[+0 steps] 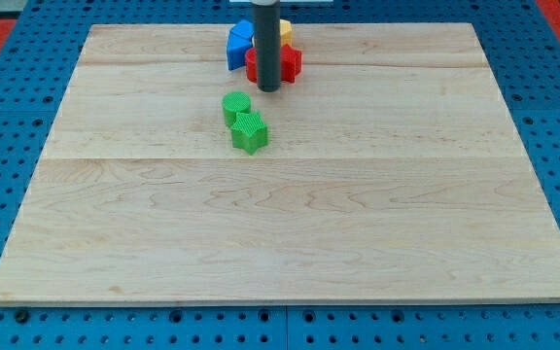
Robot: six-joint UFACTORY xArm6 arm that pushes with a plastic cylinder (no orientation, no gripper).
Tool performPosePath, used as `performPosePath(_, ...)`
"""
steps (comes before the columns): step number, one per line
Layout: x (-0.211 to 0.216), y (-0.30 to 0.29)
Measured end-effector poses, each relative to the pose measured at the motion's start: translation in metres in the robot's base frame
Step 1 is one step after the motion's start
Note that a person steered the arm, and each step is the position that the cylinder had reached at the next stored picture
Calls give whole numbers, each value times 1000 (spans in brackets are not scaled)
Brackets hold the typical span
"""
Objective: Move the green circle towards the group of blocks
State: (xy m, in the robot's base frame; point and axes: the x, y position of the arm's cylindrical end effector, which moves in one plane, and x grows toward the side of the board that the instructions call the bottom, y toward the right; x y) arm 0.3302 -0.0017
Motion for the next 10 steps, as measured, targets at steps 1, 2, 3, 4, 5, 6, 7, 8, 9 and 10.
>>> performPosePath(1, 60, 54)
performPosePath(2, 136, 55)
performPosePath(3, 148, -5)
performPosePath(4, 130, -45)
performPosePath(5, 106, -54)
performPosePath(6, 79, -54)
performPosePath(7, 51, -55)
performPosePath(8, 28, -57)
performPosePath(9, 12, -59)
performPosePath(10, 3, -66)
